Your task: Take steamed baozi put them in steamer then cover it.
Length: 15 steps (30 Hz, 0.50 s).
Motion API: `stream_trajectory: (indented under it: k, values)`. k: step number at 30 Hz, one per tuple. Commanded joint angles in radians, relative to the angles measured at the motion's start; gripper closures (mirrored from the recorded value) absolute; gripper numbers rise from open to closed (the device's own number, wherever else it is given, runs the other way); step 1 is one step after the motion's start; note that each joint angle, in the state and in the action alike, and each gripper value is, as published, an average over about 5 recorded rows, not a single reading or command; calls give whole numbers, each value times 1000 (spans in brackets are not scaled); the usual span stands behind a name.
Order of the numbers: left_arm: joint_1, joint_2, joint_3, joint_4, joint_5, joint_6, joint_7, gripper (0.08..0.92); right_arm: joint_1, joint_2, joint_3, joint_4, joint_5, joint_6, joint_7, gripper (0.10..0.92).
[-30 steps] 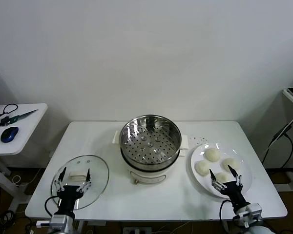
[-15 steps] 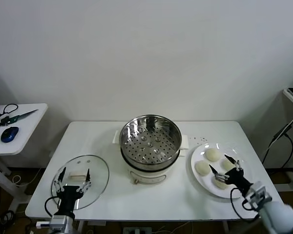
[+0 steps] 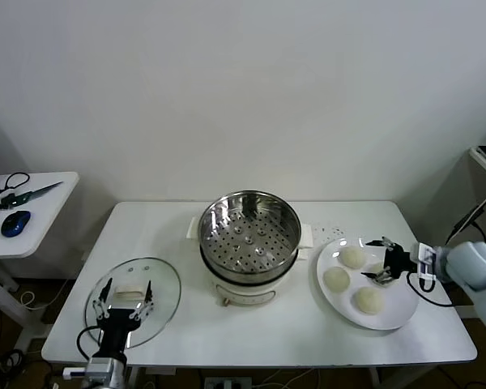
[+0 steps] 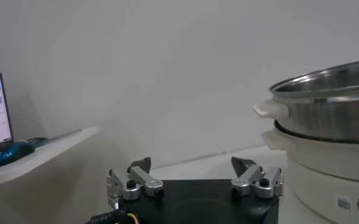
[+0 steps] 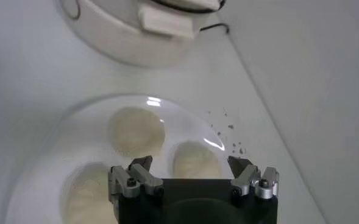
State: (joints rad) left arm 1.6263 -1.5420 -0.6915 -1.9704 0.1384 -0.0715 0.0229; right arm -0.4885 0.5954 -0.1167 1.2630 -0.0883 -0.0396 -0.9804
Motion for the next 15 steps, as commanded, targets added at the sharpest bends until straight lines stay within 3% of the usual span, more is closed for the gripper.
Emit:
stream_trajectory:
  k: [1,15]
  values:
    - [0,1,-6,6,1,1,1,177,515,32,-532,-273,-68,18,-121,203]
    - [-7,10,-36,22,1,10,1,177,546,240,-675,-419,-89,24,-131,203]
